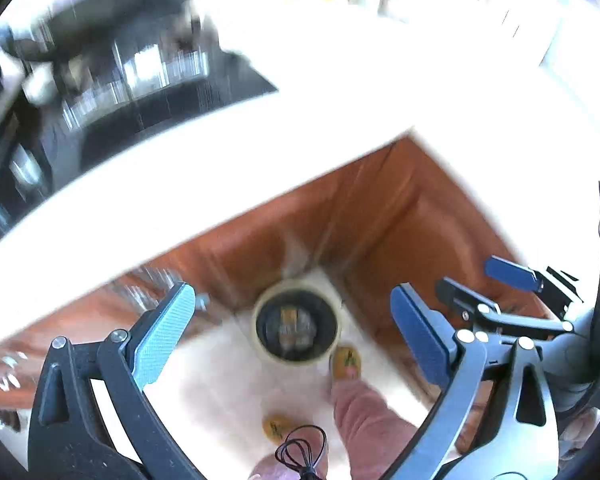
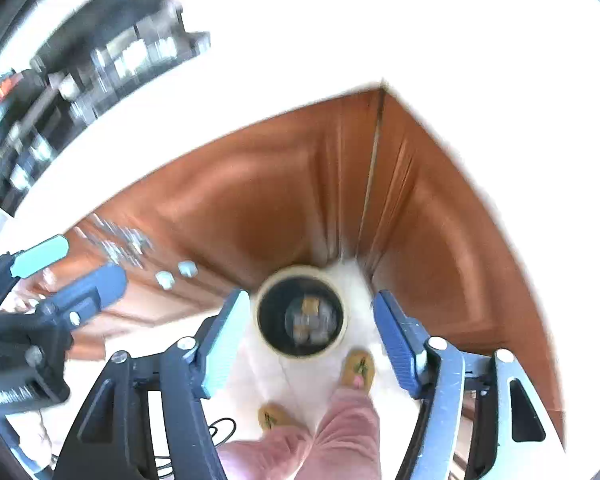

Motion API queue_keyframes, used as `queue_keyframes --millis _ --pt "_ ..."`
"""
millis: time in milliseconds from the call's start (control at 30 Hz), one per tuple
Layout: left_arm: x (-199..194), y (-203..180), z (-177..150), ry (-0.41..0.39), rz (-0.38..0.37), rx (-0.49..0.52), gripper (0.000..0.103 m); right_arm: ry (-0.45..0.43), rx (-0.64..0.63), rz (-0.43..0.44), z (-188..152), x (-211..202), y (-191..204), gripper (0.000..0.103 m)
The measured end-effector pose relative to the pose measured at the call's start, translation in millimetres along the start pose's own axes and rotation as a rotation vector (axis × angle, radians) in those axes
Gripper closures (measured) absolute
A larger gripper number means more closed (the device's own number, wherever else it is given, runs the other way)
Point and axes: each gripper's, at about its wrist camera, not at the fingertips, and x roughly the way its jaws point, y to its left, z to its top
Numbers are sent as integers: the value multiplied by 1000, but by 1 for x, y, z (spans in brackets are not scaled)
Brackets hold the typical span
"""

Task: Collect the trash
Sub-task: 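Raise both tools back up toward the counter trash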

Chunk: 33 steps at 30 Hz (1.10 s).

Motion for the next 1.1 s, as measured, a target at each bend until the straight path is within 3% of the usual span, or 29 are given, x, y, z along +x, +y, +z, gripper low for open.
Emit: queue_keyframes --millis 167,300,533,833,1100 --pt "-88 -1 50 -135 6 30 5 -180 18 -21 42 -121 14 23" --pt "-141 -5 74 -203 4 46 5 -261 39 -14 63 -186 18 21" --pt "-184 -21 92 -254 -1 70 5 -369 43 -26 88 -271 28 19" --pt "-204 -45 116 -303 7 86 5 -412 30 -22 107 -292 17 17" --pt "-182 -55 162 -321 25 61 5 -414 -2 0 157 -257 -10 17"
